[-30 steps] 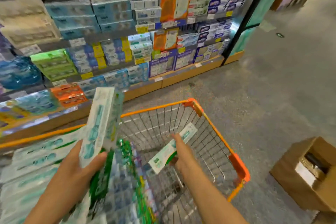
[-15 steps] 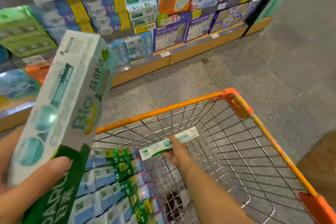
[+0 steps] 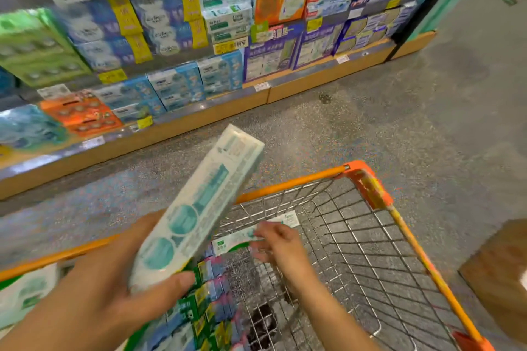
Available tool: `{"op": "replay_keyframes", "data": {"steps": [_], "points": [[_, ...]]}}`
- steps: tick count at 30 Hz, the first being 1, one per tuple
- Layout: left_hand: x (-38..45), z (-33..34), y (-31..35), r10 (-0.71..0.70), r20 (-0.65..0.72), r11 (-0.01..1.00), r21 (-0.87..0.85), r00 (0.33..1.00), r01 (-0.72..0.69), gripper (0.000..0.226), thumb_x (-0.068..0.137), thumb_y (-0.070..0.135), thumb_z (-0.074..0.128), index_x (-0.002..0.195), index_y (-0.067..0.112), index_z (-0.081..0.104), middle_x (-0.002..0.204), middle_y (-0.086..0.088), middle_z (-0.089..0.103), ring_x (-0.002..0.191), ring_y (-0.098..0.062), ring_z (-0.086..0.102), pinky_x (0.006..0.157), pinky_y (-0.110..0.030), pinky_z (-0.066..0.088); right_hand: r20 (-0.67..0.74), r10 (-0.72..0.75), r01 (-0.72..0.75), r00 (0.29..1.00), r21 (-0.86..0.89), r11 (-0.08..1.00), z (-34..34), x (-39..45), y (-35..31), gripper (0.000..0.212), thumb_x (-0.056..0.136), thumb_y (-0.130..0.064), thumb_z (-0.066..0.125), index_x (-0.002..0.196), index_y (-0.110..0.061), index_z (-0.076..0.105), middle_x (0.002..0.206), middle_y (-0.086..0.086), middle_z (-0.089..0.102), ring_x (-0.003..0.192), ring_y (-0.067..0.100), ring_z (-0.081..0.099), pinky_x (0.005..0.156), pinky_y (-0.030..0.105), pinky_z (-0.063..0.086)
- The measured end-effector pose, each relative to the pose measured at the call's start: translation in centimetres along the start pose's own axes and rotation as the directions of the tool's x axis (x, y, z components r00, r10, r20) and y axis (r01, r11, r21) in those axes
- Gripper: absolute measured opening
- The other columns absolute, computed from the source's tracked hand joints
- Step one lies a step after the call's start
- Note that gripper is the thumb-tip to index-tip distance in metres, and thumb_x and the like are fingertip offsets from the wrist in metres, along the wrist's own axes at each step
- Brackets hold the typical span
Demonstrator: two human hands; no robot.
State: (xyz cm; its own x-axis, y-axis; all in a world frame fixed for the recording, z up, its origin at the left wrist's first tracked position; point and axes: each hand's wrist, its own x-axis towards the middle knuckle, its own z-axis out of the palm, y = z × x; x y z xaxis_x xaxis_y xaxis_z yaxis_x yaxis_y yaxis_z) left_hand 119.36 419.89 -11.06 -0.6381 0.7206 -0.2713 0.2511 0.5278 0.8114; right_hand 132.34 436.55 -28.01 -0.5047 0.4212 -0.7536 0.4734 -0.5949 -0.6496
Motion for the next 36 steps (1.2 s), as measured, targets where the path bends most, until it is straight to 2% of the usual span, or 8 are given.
{"op": "replay_keyframes", "data": {"steps": [4,6,10,16,20,27,33,36], "points": [[1.2,2.5,2.6,0.109,0.253,0.994,-0.048,0.961,-0.100,0.068,0.049,0.070,0.059,0.105,0.084,0.023,0.102,0.052,0.051,0.095,0.022,0.053,0.074,0.001,0.040,0.337,-0.180,0.110,0.924,0.217,0.970,1.7,-10.4,-8.0,0.049,0.076,-0.041,0.071,0.114,-0.014,0.056,0.100,0.004,0.072,0.081,0.022,0.070,0.065,0.035,0.059],[1.8,3.9,2.9,0.127,0.312,0.991,-0.004,0.942,-0.133,0.077,0.046,0.081,0.056,0.110,0.084,0.015,0.110,0.054,0.043,0.101,0.022,0.049,0.077,0.000,0.039,0.251,-0.200,0.140,0.947,0.236,0.962,1.8,-12.1,-9.2,0.052,0.066,-0.027,0.084,0.108,-0.014,0.057,0.091,-0.001,0.072,0.076,0.019,0.071,0.059,0.030,0.057],[3.2,5.1,2.5,0.108,0.329,0.981,0.120,0.938,-0.155,0.079,0.042,0.102,0.025,0.116,0.073,0.023,0.120,0.047,0.030,0.109,0.022,0.037,0.084,-0.003,0.035,0.100,-0.131,0.082,0.986,0.386,0.919,-0.5,-10.8,-7.7,0.045,0.065,-0.016,0.078,0.104,-0.007,0.058,0.101,0.015,0.068,0.077,0.023,0.070,0.056,0.032,0.057],[5.4,3.0,1.3,0.098,0.109,0.995,0.008,0.989,-0.099,0.050,0.057,0.089,0.047,0.104,0.076,0.040,0.111,0.039,0.052,0.099,0.011,0.055,0.086,-0.030,0.050,-0.028,0.172,-0.129,0.985,0.545,0.828,-4.6,-3.4,1.3,0.048,0.080,-0.008,0.065,0.125,-0.001,0.048,0.106,0.020,0.067,0.088,0.031,0.066,0.059,0.037,0.059],[5.5,2.5,0.6,0.097,0.070,0.994,0.049,0.993,-0.101,0.050,0.056,0.093,0.043,0.102,0.072,0.047,0.105,0.036,0.058,0.092,0.011,0.059,0.072,-0.019,0.048,-0.089,0.301,-0.204,0.950,0.552,0.808,-3.8,2.2,5.9,0.046,0.088,-0.009,0.062,0.130,-0.005,0.045,0.108,0.015,0.067,0.093,0.029,0.066,0.068,0.041,0.060],[4.0,1.7,-1.5,0.072,0.044,0.997,0.029,0.996,-0.074,0.060,0.059,0.093,0.039,0.108,0.062,0.054,0.102,0.028,0.065,0.090,0.006,0.063,0.074,-0.026,0.048,-0.201,0.324,-0.137,0.925,0.618,0.774,-1.3,7.4,9.1,0.055,0.084,-0.003,0.064,0.135,-0.014,0.044,0.120,0.017,0.062,0.101,0.032,0.063,0.088,0.048,0.053],[3.3,1.5,-2.1,0.051,0.025,0.998,0.026,0.998,-0.052,0.063,0.060,0.092,0.040,0.110,0.058,0.056,0.103,0.024,0.067,0.089,0.002,0.065,0.074,-0.031,0.054,-0.268,0.372,-0.193,0.889,0.519,0.833,-1.5,8.3,9.5,0.026,0.094,-0.004,0.053,0.119,-0.007,0.053,0.113,0.017,0.064,0.085,0.024,0.065,0.059,0.025,0.058],[2.8,1.6,-1.6,0.066,0.019,0.997,0.027,0.998,-0.066,0.061,0.060,0.091,0.039,0.109,0.059,0.055,0.103,0.027,0.065,0.091,0.005,0.064,0.073,-0.023,0.049,-0.210,0.413,-0.277,0.886,0.474,0.836,-2.4,7.5,9.7,0.028,0.093,-0.001,0.053,0.120,-0.006,0.053,0.112,0.016,0.066,0.093,0.024,0.068,0.070,0.032,0.060]]}}
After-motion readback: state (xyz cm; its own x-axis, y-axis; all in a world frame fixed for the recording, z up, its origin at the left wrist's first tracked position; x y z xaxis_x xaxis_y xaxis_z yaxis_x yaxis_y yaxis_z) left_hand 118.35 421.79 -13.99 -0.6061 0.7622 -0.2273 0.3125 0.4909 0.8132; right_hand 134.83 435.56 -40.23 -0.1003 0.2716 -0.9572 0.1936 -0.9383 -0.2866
